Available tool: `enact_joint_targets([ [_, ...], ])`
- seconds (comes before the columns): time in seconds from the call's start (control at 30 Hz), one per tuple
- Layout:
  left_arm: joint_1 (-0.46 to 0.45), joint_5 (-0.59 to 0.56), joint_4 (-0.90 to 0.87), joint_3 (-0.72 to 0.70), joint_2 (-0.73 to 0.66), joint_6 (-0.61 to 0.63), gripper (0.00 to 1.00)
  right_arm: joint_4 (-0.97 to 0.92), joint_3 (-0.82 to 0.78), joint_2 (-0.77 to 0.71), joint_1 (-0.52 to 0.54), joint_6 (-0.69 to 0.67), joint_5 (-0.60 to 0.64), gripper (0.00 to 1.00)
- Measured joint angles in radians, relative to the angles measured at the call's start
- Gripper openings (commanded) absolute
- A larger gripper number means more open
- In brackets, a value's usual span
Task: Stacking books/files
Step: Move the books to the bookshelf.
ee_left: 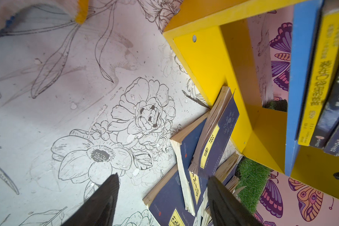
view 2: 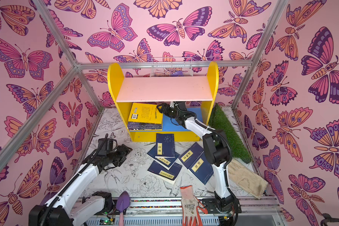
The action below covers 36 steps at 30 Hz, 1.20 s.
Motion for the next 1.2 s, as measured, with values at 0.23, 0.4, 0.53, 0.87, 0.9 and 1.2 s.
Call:
enact_joint_targets([
  [0.23,0.0,0.004,0.001,0.0,0.03,-0.003,0.73,-0.006,0.001,0.0,0.0,-0.034,-0.003,0.0],
  [0.4,0.0,0.008,0.008,0.0,0.033,-0.003,0.78,-0.002,0.019,-0.001,-0.013,-0.037,-0.044,0.39],
  [0.53,0.0,0.007,0.014,0.0,0.029,0.004,0.8,0.003,-0.014,-0.004,-0.012,-0.037,-0.061,0.36],
  [0.87,0.0,0.008,0.025,0.0,0.025,0.005,0.8,0.052,-0.049,-0.028,-0.019,-0.034,-0.092,0.01],
  [0.9,0.0,0.008,0.024,0.0,0.026,0.005,0.8,0.055,-0.053,-0.029,-0.019,-0.034,-0.092,0.0],
  [1.2,-0.005,0.007,0.025,0.0,0.023,0.005,0.8,0.053,-0.136,-0.097,-0.019,-0.056,-0.129,0.0],
])
